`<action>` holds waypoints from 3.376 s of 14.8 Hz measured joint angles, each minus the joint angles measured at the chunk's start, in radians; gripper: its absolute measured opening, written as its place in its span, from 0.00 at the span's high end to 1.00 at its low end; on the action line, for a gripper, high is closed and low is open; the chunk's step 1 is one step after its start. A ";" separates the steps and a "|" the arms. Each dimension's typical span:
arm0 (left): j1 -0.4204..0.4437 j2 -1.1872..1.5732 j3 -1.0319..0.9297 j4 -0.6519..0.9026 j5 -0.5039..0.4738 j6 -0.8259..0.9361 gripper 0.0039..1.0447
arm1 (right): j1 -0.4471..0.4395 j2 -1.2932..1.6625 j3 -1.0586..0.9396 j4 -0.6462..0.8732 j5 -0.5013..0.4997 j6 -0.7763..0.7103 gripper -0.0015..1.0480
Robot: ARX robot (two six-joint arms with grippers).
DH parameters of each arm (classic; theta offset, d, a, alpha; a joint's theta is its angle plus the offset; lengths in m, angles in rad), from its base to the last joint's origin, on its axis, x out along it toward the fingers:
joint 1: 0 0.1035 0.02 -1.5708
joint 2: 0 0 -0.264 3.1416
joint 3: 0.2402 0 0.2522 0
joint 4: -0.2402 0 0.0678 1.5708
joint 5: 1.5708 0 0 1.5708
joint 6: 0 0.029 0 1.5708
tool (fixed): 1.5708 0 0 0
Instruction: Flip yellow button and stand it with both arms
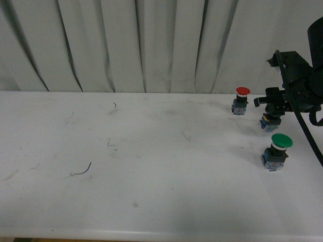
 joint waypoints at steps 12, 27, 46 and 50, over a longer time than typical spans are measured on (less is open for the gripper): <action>0.000 0.000 0.000 0.000 0.000 0.000 0.06 | 0.058 0.103 0.151 -0.079 0.064 0.046 0.66; 0.000 0.000 0.000 0.000 0.000 0.000 0.06 | 0.072 0.128 0.154 -0.060 0.072 0.050 0.04; 0.000 0.000 0.000 0.000 0.000 0.000 0.06 | -0.032 -1.369 -1.367 0.773 0.011 0.105 0.98; 0.000 0.000 0.000 0.000 0.000 0.000 0.06 | -0.021 -1.508 -1.468 0.734 0.018 0.104 0.98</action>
